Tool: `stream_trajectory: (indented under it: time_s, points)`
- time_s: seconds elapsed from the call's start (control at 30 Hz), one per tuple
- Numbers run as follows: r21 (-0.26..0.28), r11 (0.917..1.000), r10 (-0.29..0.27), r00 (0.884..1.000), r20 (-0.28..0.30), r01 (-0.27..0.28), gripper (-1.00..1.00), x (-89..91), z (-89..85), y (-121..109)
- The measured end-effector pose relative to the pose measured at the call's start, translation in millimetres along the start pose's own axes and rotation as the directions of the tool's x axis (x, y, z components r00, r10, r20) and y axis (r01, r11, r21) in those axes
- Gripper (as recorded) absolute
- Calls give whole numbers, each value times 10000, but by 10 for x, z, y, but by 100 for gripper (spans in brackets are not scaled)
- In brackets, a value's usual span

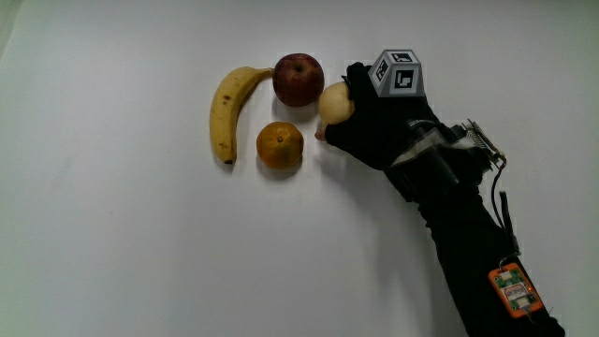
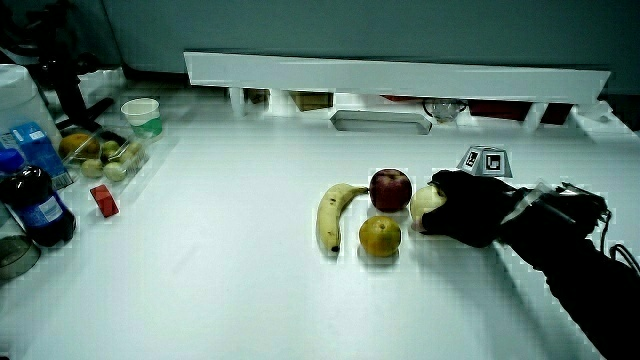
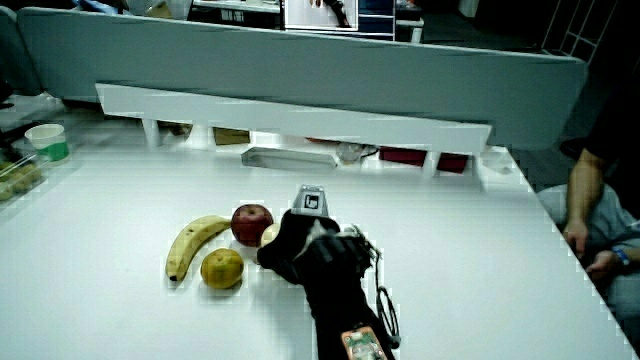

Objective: Place pear no leg

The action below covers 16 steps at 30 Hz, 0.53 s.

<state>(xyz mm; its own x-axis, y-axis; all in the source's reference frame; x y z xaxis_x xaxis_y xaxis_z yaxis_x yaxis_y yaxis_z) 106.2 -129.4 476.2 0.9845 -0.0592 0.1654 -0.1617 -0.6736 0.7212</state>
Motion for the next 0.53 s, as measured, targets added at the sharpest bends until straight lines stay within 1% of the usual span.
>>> stream_trajectory:
  time_s: [0.03, 0.07, 0.1, 0.13, 0.17, 0.2, 0.23, 0.27, 0.3, 0.33, 0.37, 0.43, 0.47, 0.5, 0.53]
  points:
    - [126, 9999, -88, 9999, 54, 88, -46, 13, 8, -6]
    - [123, 9999, -83, 9999, 74, 83, -54, 18, 17, -19]
    - [127, 9999, -95, 9997, 223, 92, -62, 18, 31, -44]
    - [-14, 9999, -100, 9998, 156, 100, -69, 41, 31, -37]
    - [112, 9999, 49, 9999, 105, -50, -77, 28, 70, -92]
    - [115, 9998, 133, 9999, 106, -134, -85, 30, 89, -120]
    - [4, 9998, 207, 9998, 76, -207, -92, 47, 99, -146]
    - [71, 9994, 340, 9994, -26, -340, -100, 49, 128, -207]
    - [201, 9993, 298, 9994, 157, -301, -100, 55, 148, -255]
    - [368, 9983, 453, 9990, 5, -453, -100, 66, 168, -313]
    - [595, 9964, 607, 9981, 33, -608, -100, 66, 200, -387]
    - [1066, 9916, 704, 9970, 336, -736, -100, 50, 253, -543]
    - [1212, 9911, 500, 9979, 423, -548, -100, 73, 237, -583]
    - [1561, 9825, 945, 9940, 550, -1021, -100, 8, 299, -749]
    - [2097, 9656, 1310, 9844, 1171, -1534, -100, -58, 335, -885]
